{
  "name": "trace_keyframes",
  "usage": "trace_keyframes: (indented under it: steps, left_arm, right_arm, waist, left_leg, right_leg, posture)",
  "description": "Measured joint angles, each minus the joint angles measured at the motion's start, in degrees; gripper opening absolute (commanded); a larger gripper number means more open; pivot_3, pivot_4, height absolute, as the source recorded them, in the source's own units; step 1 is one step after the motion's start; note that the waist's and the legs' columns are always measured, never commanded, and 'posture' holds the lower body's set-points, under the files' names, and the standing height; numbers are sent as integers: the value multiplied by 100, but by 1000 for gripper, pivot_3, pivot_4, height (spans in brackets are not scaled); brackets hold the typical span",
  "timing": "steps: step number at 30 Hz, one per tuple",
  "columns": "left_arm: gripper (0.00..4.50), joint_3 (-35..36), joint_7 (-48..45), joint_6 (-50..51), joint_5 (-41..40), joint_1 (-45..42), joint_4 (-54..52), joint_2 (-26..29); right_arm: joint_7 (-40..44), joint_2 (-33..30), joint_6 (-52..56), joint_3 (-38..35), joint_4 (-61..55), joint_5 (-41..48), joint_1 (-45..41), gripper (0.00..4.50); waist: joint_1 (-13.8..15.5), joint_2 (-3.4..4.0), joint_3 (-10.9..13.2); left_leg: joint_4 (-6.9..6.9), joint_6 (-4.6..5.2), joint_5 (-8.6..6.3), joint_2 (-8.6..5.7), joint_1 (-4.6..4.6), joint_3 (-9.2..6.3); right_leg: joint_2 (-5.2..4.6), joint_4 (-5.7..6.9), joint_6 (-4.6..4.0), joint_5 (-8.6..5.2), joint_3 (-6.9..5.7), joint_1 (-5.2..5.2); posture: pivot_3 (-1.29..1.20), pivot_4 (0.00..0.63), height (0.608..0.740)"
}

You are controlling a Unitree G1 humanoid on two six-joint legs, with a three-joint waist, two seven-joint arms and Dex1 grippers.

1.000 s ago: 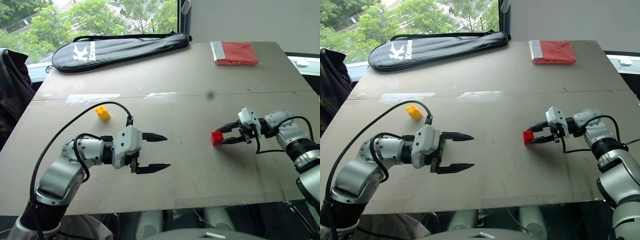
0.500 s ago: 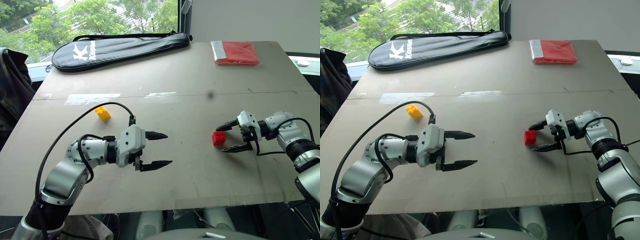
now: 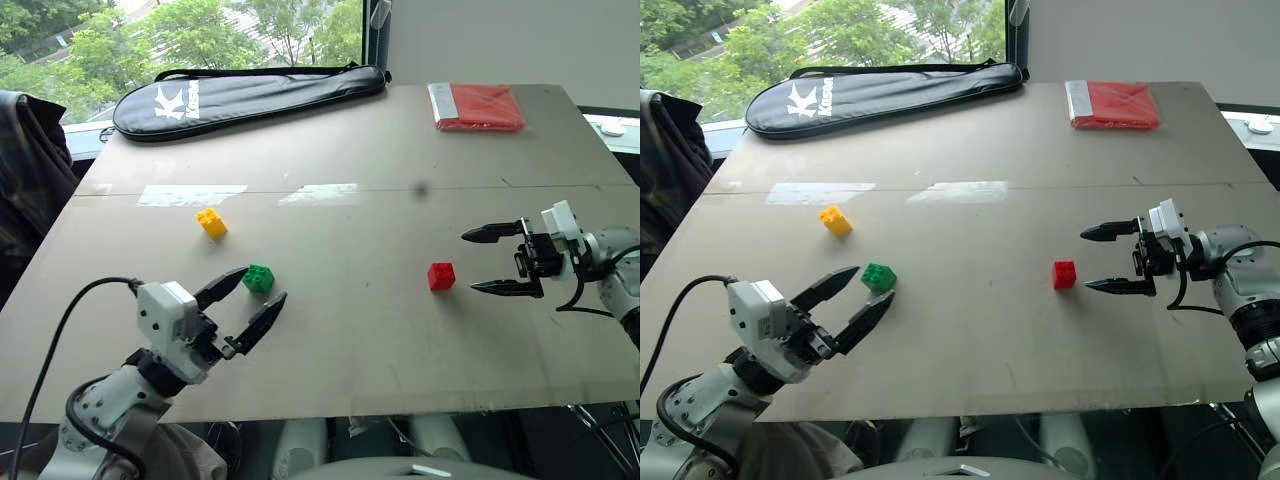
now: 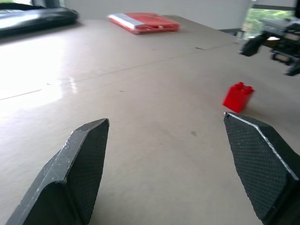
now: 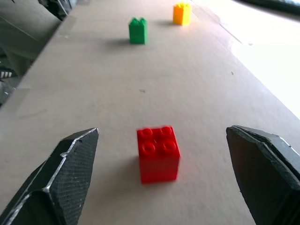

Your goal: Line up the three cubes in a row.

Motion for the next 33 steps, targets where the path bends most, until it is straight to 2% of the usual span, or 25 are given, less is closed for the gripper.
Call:
trace_keyframes:
  steps: [3,6,9,14,21,22,23,28,33]
  left_arm:
    - [4009,-138,342,-190,802,87,406,-1]
    - [4009,-829,730,-173,1543,-360,931,-87]
    - [4009,-1283,997,-171,1938,-793,1382,-261]
    - [4009,-1573,1330,-231,2368,-1260,1881,-372]
    - [4009,-1656,1323,-553,2523,-1501,2239,-357]
    - [3470,-1665,1294,-575,2530,-1534,2279,-346]
    - [3256,-1698,1244,-589,2529,-1567,2313,-338]
    - [1283,-1795,1142,-634,2511,-1662,2396,-330]
    - [1336,-1803,692,-699,2390,-1965,2690,29]
  right_arm:
    - [7,-12,208,-251,-240,16,274,4466]
    - [15,18,404,-476,-435,-39,380,4466]
    - [16,62,567,-681,-708,-66,421,4466]
    - [18,203,819,-903,-926,-164,541,4466]
    - [19,400,976,-1247,-1049,-243,583,4466]
    - [19,428,1006,-1296,-1074,-242,596,4500]
    - [19,446,1041,-1336,-1105,-241,621,4500]
    - [20,497,1123,-1505,-1278,-250,728,4500]
    - [20,577,1213,-1750,-1390,-281,948,4500]
  waist:
    - [-2,0,0]
    - [6,2,-1]
    - [-15,-8,-3]
    - [-34,-7,-3]
    - [-30,-6,-4]
    - [-31,-6,-4]
    - [-31,-5,-4]
    - [-32,-5,-4]
    - [-13,-4,-4]
  left_leg:
    - [12,0,2,-1,5,12]
    - [20,0,2,-2,4,17]
    - [20,-1,1,3,0,16]
    - [-3,-1,0,4,-10,5]
    - [-2,-1,1,4,-4,-1]
    - [-1,0,2,3,-3,0]
    - [0,0,2,2,-2,3]
    - [1,-1,2,2,-2,4]
    - [1,-1,2,2,-5,5]
  right_leg:
    - [8,1,9,-5,6,5]
    - [9,8,13,-1,14,6]
    - [12,7,-5,18,13,4]
    - [11,2,13,29,11,-12]
    - [8,7,3,25,15,-11]
    - [8,8,2,24,15,-10]
    - [8,10,1,24,15,-10]
    - [10,12,6,26,14,-10]
    - [13,13,5,26,3,-10]
  posture:
    - [0,150,708]
    - [0,150,708]
    - [0,150,708]
    - [0,150,708]
    - [0,150,708]
    - [0,150,708]
    - [0,150,708]
    - [0,150,708]
    - [0,150,708]
